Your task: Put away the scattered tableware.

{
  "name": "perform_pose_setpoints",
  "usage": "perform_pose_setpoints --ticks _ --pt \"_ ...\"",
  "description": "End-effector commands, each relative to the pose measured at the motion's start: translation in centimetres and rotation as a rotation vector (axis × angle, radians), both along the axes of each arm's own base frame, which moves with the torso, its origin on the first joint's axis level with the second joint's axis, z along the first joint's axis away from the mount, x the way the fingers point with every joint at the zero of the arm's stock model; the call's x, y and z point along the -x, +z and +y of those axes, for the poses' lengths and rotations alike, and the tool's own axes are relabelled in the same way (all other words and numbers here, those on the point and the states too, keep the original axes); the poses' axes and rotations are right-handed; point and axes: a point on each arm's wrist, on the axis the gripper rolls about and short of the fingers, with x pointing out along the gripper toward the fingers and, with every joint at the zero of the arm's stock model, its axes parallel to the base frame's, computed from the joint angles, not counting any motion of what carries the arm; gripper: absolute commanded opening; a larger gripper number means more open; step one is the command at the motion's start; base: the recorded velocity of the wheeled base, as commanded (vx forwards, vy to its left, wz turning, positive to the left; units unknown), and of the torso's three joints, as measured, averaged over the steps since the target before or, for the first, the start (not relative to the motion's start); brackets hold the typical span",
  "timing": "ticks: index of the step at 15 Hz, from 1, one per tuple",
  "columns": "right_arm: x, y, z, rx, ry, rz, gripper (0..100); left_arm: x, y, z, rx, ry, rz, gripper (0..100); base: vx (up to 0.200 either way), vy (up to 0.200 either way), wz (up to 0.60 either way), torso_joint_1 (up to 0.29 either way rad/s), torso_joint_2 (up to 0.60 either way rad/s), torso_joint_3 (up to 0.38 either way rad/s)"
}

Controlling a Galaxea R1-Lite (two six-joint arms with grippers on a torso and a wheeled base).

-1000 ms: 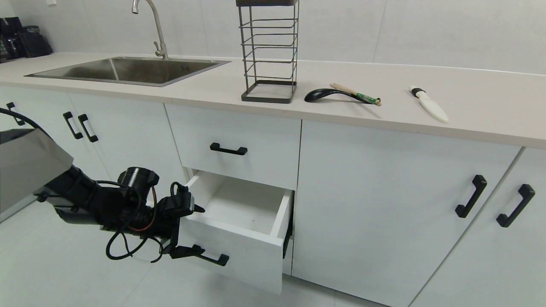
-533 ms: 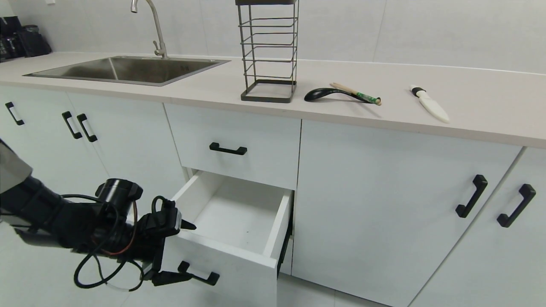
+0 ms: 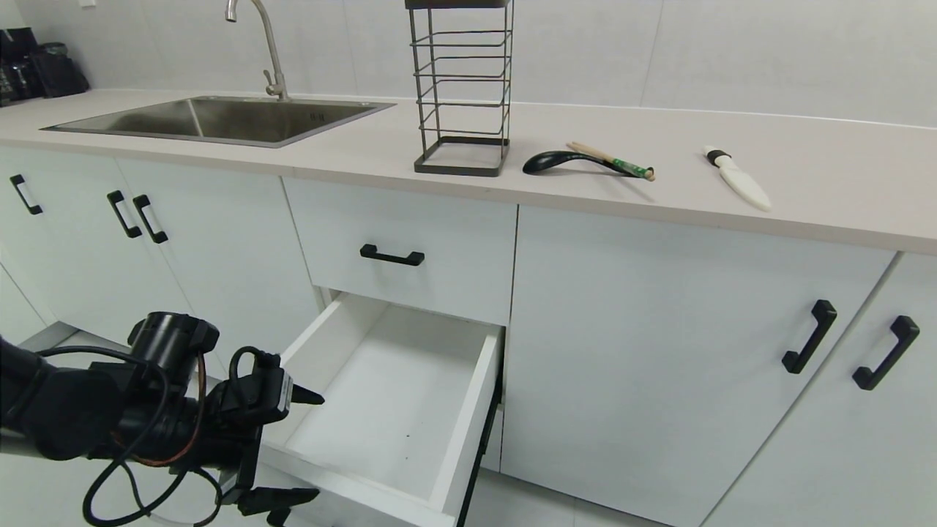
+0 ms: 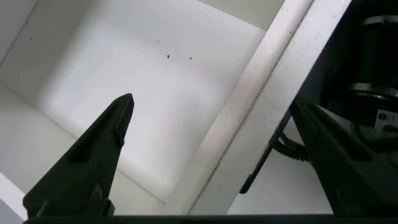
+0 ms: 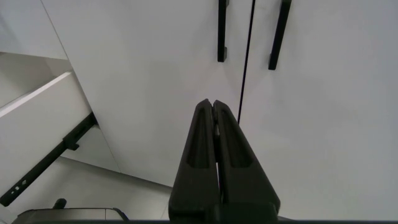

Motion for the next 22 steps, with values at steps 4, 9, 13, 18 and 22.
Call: perform_pose_setpoints --ticks 4,9,13,18,22 --pt "0.0 0.0 0.0 0.000 0.001 0.002 0 1.3 -0.5 -0.2 -0.009 -0.001 0.029 100 0.000 0.000 0.00 0.000 0.00 0.000" --pt "0.0 0.0 0.0 0.000 0.001 0.000 0 3.8 -0.3 0.1 -0.015 0.038 0.055 100 0.000 0.000 0.00 0.000 0.00 0.000" --pt "0.0 0.0 0.0 0.000 0.001 0.000 0 1.6 -0.8 -0.4 -0.010 0.101 0.030 100 0.000 0.000 0.00 0.000 0.00 0.000" --pt "0.0 0.0 0.0 0.000 0.001 0.000 0 3.2 0.3 -0.3 -0.005 0.110 -0.007 100 0.000 0.000 0.00 0.000 0.00 0.000" --pt "0.0 0.0 0.0 0.000 0.001 0.000 0 9.0 5.9 -0.1 0.042 0.108 -0.315 100 0.000 0.000 0.00 0.000 0.00 0.000"
